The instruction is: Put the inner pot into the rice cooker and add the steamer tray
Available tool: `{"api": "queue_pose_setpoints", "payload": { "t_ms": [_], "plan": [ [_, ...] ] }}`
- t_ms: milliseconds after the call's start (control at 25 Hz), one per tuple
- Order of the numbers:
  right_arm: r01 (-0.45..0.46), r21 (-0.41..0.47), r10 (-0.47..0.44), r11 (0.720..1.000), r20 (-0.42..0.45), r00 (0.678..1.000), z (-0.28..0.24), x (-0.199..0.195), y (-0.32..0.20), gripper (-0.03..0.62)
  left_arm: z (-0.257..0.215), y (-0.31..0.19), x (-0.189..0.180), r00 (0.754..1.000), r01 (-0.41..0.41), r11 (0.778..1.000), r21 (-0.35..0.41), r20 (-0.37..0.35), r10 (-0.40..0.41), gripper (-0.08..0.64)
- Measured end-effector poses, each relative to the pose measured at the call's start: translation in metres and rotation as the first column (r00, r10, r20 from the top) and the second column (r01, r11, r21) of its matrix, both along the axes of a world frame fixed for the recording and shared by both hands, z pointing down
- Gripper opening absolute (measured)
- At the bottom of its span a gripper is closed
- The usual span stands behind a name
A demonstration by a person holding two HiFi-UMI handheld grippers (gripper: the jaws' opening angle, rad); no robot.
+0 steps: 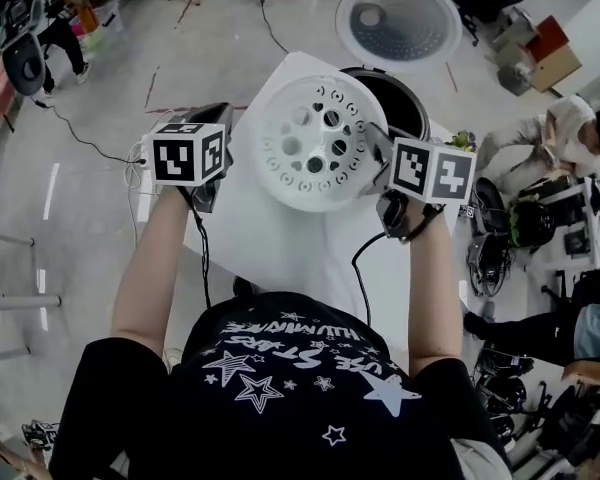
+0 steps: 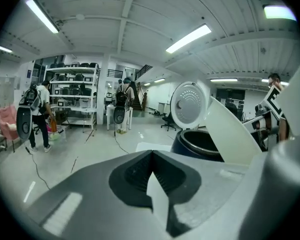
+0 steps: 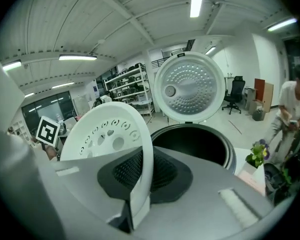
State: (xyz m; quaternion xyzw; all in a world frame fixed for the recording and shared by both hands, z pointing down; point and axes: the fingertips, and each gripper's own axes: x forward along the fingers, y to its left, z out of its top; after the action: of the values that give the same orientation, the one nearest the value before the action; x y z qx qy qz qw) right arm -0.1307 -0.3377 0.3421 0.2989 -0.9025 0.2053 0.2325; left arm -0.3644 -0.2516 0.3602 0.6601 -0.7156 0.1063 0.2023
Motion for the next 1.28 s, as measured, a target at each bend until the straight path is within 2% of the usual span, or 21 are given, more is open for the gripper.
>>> {"api": "queue_pose_setpoints", "payload": {
  "t_ms": [280,560,720,920,1280],
  "plan": [
    [-0.095,0.026,0.095,0.995,-0.002,0.995,-0.039,0.040,-0.052,0.052,-0.033,-0.048,0.029,0.996,-0.083,0.996,0.032,-0.011,0.083,0.002],
    [-0.185,0.069,0.189,0.980,-0.052,0.981,-0.046,0.065,-0.100,0.053,-0.029,-0.070,0.050,0.986,-0.167,0.985,0.047,-0.018,0.168,0.002],
    [-0.220,0.051,0.223,0.974,-0.066,0.973,-0.044,0.070,-0.118,0.052,-0.030,-0.079,0.053,0.982,-0.188,0.981,0.045,-0.025,0.190,0.002],
    [-0.244,0.010,0.244,0.970,-0.108,0.964,-0.021,0.080,-0.138,0.054,-0.024,-0.093,0.063,0.977,-0.213,0.977,0.034,-0.027,0.214,0.002],
    [-0.240,-0.051,0.223,0.969,-0.224,0.949,0.027,0.074,-0.150,0.054,-0.009,-0.098,0.067,0.970,-0.237,0.972,0.005,-0.050,0.237,0.002]
  ]
}}
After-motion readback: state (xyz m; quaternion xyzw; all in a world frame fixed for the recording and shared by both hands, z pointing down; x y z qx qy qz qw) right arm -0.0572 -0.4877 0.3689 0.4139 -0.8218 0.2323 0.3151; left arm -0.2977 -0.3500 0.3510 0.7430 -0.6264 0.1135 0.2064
